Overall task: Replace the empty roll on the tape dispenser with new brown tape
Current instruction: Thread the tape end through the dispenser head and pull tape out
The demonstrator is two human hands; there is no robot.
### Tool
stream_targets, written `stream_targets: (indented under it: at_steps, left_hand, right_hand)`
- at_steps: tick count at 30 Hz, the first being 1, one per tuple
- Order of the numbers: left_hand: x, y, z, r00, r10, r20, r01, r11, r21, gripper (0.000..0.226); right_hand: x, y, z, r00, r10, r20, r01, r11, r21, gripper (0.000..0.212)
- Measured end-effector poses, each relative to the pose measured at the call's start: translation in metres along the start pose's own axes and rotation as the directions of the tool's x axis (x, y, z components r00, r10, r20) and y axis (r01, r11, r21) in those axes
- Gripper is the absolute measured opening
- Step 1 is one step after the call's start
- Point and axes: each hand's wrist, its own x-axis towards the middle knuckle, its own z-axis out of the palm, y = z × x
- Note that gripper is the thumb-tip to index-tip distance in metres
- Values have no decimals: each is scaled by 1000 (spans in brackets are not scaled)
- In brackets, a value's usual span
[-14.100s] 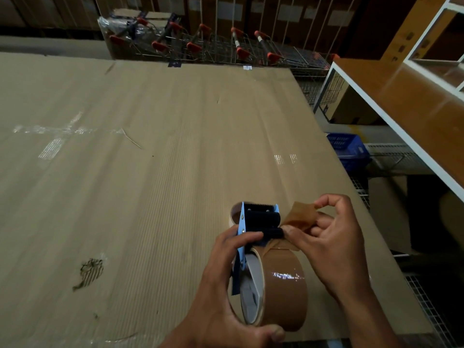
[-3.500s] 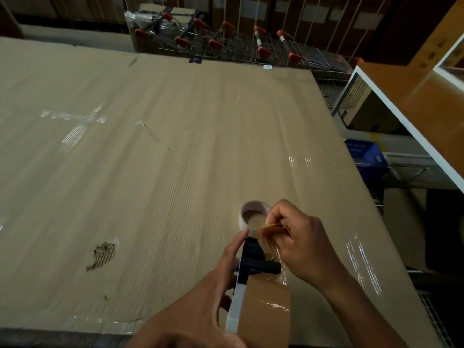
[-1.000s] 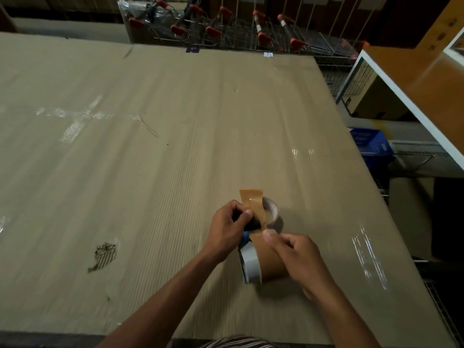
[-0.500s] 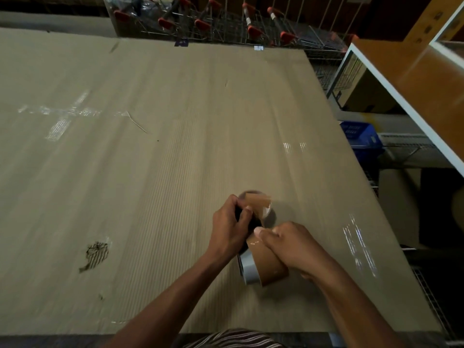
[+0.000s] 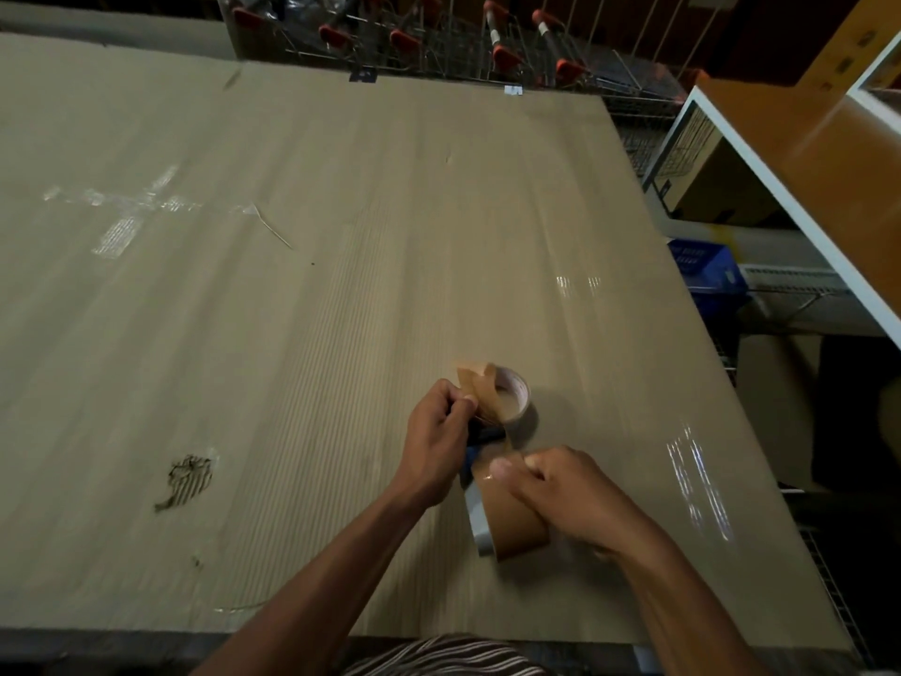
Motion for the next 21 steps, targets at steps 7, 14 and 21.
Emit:
stream_targets:
  at_steps: [7,14,21]
  left_hand:
    - [-7,0,8,999,10,-30,-9,1000,28,41]
    - [8,16,3,998,15,55,-17,999,42,32]
    - [18,16,-3,977,-34,208,16,996,85,22]
  right_hand:
    - [2,-11,14,989,117,-88,-123,990,-70,45]
    - [-13,-10,8,988,74,-138,-92,988,-123,52]
    - [10,-11,-41,970,-58,-238,-1,970,-243,43]
